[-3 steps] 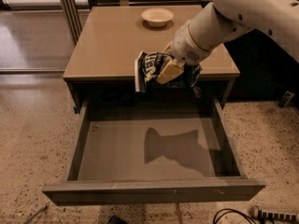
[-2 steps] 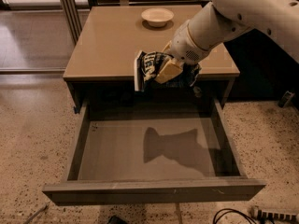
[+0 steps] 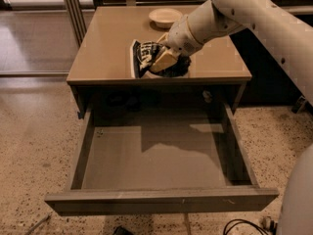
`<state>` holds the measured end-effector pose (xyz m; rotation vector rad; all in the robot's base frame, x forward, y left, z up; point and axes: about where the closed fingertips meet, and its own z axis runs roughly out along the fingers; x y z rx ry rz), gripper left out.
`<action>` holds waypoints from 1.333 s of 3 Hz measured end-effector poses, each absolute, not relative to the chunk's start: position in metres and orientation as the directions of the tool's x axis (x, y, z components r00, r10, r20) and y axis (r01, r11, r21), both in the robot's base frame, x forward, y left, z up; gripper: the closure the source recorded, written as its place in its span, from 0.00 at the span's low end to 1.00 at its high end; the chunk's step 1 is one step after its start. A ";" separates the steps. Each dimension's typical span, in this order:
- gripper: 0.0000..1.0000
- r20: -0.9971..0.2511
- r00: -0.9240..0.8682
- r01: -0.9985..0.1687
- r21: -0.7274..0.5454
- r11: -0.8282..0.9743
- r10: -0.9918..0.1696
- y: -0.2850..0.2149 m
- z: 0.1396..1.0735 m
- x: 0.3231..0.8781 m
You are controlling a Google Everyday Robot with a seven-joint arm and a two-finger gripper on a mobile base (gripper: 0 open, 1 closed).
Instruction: Pick blue chip bag from top drawer and place on counter
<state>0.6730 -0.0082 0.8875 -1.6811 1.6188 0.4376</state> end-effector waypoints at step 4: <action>1.00 -0.575 0.186 -0.918 -0.392 0.068 -0.797 0.001 0.879 0.789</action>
Offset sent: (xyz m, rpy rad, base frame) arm 0.1627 0.0172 0.0235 -0.1644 -0.1896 -0.0369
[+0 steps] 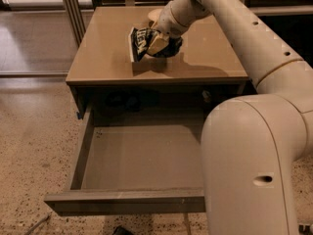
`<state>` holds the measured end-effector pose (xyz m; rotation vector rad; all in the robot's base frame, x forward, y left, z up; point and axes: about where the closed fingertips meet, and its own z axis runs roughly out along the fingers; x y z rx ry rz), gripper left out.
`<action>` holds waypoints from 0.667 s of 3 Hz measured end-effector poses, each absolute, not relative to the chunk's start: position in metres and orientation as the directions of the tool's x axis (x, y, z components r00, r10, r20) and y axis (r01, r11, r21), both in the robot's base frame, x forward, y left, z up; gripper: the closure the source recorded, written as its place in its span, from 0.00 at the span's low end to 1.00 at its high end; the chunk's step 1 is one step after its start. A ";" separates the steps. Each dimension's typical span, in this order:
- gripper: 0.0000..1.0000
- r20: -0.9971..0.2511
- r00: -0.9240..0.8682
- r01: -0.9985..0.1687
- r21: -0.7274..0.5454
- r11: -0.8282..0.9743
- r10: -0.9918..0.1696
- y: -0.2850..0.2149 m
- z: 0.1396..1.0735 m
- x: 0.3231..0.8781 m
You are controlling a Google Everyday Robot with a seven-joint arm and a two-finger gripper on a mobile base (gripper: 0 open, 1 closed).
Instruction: Pick blue chip bag from top drawer and place on counter
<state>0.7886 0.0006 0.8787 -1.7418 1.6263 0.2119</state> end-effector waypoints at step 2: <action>1.00 -0.639 0.159 -0.941 -0.328 0.080 -0.753 0.012 0.853 0.773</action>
Offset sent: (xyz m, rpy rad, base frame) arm -0.0058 0.0024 -0.0071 0.0389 0.0224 -0.0002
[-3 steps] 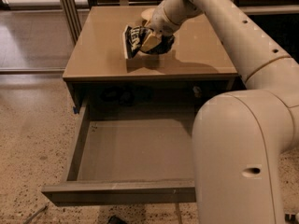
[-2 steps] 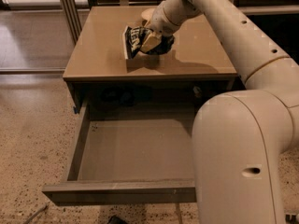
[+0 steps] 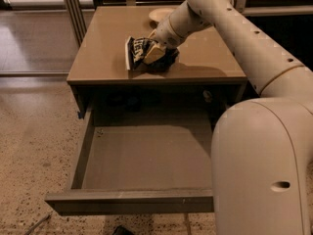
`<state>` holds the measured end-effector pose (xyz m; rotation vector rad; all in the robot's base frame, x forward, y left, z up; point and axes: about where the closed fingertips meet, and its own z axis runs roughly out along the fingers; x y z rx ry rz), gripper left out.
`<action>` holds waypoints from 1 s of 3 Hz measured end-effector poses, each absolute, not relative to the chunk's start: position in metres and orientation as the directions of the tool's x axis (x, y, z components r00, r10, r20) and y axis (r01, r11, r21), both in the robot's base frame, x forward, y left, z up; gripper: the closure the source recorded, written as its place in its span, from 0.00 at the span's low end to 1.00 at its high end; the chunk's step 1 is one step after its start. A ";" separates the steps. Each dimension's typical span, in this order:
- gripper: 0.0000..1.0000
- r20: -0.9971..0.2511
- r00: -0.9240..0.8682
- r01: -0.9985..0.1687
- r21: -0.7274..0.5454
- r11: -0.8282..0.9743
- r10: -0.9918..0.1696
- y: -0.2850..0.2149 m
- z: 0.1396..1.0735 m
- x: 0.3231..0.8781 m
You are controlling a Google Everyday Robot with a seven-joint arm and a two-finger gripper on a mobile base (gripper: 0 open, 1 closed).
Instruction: Pick blue chip bag from top drawer and place on counter
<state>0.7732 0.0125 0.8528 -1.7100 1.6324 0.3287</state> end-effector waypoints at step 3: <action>0.31 -0.637 0.160 -0.940 -0.331 0.080 -0.754 0.012 0.854 0.774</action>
Offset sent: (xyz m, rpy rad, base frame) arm 0.0009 -0.0003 0.0010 -0.0028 -0.0030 -0.0008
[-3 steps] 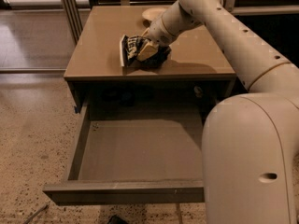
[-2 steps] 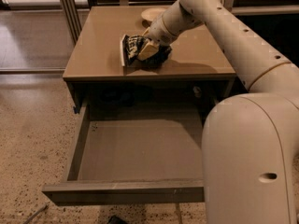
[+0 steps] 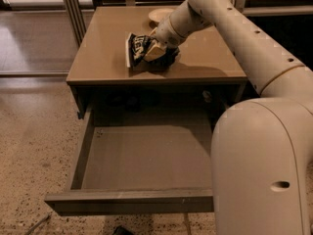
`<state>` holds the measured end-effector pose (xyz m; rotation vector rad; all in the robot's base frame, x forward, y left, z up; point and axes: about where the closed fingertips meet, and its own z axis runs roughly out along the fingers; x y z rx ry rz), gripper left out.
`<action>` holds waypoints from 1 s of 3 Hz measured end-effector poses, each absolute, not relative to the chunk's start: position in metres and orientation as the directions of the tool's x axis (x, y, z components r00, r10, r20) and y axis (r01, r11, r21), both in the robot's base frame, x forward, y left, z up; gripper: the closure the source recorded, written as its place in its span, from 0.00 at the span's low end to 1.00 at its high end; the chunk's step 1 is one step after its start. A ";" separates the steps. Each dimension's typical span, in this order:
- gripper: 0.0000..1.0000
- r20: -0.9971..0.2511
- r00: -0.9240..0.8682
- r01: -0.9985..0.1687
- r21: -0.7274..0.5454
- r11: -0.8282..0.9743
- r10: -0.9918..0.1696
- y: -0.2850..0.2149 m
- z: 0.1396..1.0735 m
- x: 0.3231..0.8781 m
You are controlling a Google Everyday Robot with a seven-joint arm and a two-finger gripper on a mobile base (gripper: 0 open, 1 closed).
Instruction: Pick blue chip bag from top drawer and place on counter
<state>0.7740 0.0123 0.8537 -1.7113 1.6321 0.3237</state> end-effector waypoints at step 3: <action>0.00 -0.637 0.160 -0.940 -0.331 0.080 -0.754 0.012 0.854 0.774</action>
Offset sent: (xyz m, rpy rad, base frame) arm 0.0000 0.0000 0.0000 0.0000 0.0000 0.0000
